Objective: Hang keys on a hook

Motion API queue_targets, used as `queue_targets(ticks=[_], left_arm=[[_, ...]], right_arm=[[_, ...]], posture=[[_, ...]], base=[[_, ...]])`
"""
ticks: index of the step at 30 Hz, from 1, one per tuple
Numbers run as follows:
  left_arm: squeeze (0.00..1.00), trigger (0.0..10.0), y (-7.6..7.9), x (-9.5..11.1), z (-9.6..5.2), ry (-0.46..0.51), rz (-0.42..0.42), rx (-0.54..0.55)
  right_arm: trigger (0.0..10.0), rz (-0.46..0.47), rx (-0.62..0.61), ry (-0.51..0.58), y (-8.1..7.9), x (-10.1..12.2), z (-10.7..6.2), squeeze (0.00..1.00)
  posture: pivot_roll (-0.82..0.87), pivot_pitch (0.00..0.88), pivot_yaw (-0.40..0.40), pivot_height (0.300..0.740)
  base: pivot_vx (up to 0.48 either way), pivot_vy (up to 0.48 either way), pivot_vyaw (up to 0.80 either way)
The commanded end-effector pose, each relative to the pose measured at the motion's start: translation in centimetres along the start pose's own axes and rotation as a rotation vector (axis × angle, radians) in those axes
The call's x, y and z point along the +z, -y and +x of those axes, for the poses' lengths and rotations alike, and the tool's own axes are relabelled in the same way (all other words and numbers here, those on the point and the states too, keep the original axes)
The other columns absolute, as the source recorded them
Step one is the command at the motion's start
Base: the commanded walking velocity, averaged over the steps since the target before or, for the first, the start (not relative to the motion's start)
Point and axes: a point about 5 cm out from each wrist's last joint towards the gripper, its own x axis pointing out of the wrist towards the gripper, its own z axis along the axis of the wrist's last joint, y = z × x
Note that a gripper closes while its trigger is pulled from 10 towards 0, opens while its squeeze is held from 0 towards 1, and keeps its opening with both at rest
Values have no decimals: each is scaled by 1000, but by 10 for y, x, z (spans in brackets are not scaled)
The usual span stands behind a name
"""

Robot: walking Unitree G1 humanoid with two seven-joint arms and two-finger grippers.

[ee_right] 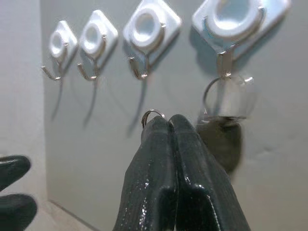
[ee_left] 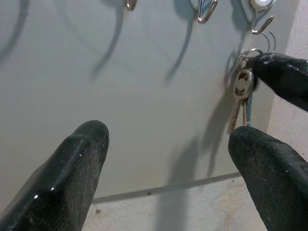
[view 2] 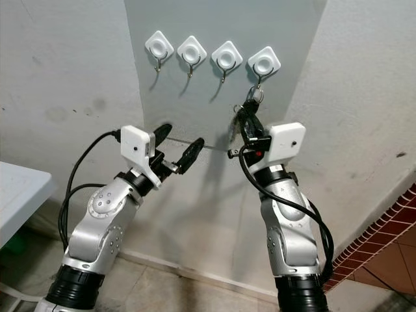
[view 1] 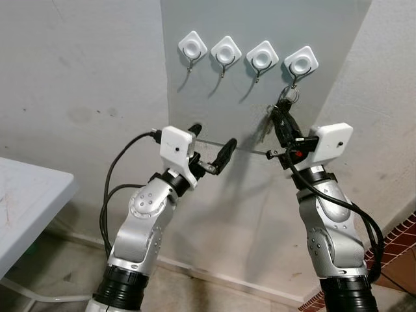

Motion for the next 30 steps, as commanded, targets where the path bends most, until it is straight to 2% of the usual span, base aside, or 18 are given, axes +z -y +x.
queue_targets(ticks=[1,13,26,30], left_arm=[[0,10000,0,6,2,13,3,-3],[0,10000,3,11,3,24,-2,-19],[0,10000,12,14,3,30,-8,-50],[0,10000,14,15,4,30,-3,-59]], right_arm=[[10000,14,35,-12,-4,-1,4,0],[10000,79,93,12,-15,3,13,0],[10000,170,78,76,-15,15,27,0],[10000,236,56,94,-14,20,31,0]], posture=[[-30,26,-33,740],[-30,29,-36,740],[-25,24,-33,740],[-23,18,-33,740]], base=[[0,0,0],[0,0,0],[0,0,0],[0,0,0]])
